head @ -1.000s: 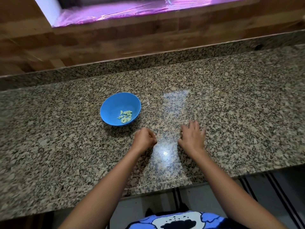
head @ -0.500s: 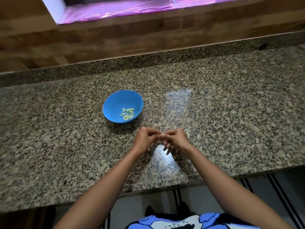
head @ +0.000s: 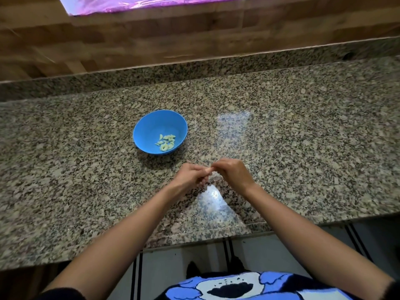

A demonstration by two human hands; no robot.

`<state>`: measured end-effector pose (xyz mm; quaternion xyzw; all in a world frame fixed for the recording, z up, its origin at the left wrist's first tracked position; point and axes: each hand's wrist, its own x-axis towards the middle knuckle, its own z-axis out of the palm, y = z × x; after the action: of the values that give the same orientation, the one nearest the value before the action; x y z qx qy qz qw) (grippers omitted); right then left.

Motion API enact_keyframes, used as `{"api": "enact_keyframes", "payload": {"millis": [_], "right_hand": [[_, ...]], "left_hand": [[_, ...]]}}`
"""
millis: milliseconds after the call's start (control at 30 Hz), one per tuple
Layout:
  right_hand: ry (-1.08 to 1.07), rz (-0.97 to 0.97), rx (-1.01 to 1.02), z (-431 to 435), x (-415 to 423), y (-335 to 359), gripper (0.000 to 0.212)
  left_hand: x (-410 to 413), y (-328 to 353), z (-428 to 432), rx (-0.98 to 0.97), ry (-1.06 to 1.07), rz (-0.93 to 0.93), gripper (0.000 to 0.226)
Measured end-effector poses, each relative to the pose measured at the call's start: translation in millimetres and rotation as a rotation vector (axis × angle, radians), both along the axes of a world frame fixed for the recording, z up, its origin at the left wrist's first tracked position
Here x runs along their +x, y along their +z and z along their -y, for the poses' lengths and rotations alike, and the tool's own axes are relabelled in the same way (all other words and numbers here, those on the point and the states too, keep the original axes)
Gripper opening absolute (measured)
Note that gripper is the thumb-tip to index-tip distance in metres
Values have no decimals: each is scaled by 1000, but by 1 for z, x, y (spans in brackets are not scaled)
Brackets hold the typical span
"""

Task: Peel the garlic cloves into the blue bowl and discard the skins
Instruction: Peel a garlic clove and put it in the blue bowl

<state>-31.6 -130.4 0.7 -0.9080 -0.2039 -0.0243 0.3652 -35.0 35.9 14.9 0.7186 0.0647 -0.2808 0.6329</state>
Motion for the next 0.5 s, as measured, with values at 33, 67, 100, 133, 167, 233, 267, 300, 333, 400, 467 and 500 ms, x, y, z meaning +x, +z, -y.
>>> {"api": "enact_keyframes", "payload": {"millis": [33,67,100,133,167,233,267,300,333,400,467,500], "right_hand": [[-72,-124,26,-3,2,3,24],[-134,-314,119,-6,5,3,20],[-157,-550,274,-7,5,6,19],[-148,-793,457,-5,6,9,17],[-139,-989,631,-4,5,12,16],[-174,-1117,787,-1,2,12,14],[-199,-1059,748,-2,1,9,14],[-228,-934,613,-4,-1,6,13],[-254,-776,414,-5,-1,2,13],[-260,-545,123,-8,-5,-4,13],[-269,-544,134,-8,-8,-6,13],[-274,-566,155,-7,-9,-6,13]], "left_hand": [[1,-5,1,175,-5,187,16],[3,-10,0,399,-32,415,14],[3,-12,-1,565,-64,634,12],[3,-15,-3,636,-98,808,13],[4,-19,-6,661,-126,932,14],[2,-23,-6,623,-106,923,12],[1,-21,-5,570,-40,780,10],[-1,-20,-1,506,3,591,12],[-1,-23,2,446,25,441,18],[-3,-30,2,512,-7,380,23],[-9,-28,1,642,-79,494,18],[-11,-24,2,649,-98,520,22]]}}
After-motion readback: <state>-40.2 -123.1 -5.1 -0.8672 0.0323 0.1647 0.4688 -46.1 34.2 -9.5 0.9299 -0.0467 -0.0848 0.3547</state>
